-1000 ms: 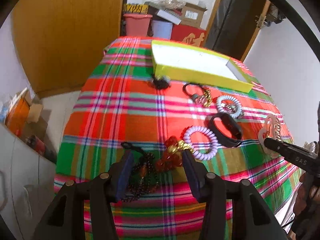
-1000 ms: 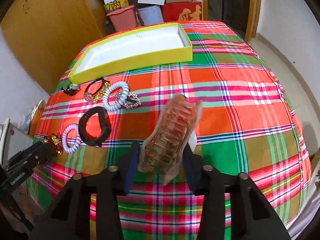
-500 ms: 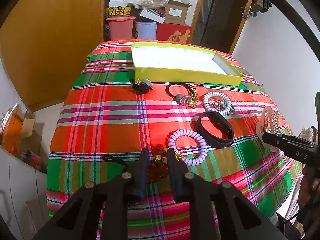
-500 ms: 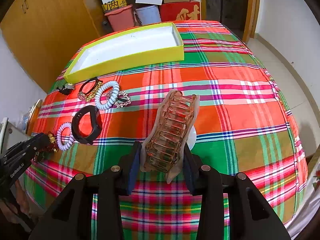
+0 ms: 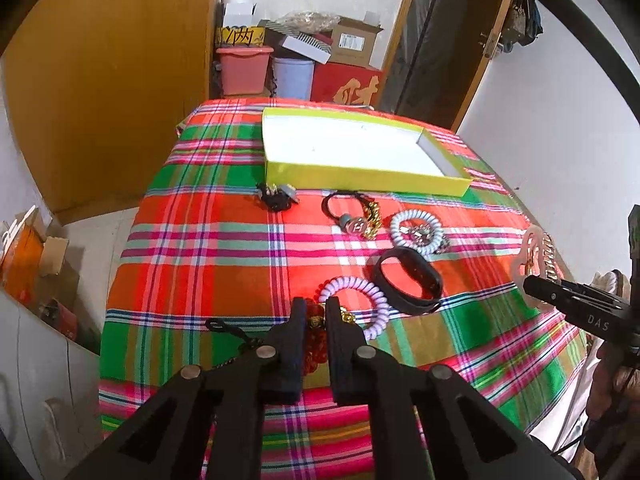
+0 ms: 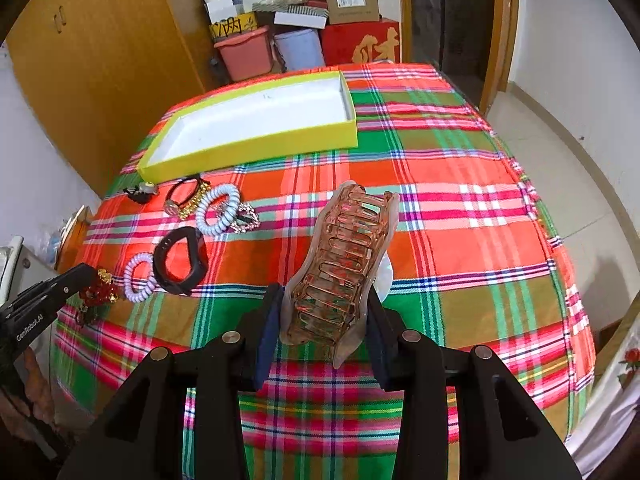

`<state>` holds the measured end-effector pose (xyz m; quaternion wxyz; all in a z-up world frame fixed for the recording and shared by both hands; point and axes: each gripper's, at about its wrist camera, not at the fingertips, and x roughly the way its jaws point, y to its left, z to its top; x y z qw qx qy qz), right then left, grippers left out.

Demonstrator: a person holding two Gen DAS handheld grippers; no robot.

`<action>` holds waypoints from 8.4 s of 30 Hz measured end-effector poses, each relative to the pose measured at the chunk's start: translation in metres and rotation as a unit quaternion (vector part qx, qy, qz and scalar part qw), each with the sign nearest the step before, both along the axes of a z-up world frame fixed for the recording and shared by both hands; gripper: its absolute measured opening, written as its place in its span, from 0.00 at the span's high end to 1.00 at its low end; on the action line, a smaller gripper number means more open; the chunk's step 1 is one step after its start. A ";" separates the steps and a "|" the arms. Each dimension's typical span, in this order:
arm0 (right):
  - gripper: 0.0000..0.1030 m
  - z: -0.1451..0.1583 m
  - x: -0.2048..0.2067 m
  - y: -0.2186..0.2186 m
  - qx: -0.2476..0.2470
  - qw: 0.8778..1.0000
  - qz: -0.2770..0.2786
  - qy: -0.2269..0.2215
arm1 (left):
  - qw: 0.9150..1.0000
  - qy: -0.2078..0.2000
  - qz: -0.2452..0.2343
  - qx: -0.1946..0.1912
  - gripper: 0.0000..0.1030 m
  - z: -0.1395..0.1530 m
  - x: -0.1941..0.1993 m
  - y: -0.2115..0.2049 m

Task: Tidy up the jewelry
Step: 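Carry both items over the yellow tray and open both tools to drop them, then withdraw both tools from the tray back toward the remaining jewelry, then grasp the blue coil hair tie with the right tool while the left tool grasps the dark beaded bracelet, then carry both items into the yellow tray and open both tools to release them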

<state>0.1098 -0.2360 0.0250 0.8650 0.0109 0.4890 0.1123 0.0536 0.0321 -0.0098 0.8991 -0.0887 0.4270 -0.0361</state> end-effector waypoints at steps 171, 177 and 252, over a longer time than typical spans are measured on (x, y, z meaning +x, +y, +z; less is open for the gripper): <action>0.91 -0.017 0.079 0.060 -0.010 0.988 0.156 -0.006 | 1.000 -0.002 0.001 -0.015 0.93 -0.016 0.007 0.023; 0.91 -0.003 0.067 0.040 -0.009 0.991 0.136 -0.016 | 1.000 -0.019 -0.005 -0.011 0.93 0.002 -0.001 0.016; 0.84 -0.034 0.241 0.111 -0.029 0.992 0.120 -0.012 | 1.000 0.010 -0.004 0.007 0.92 -0.031 0.259 0.034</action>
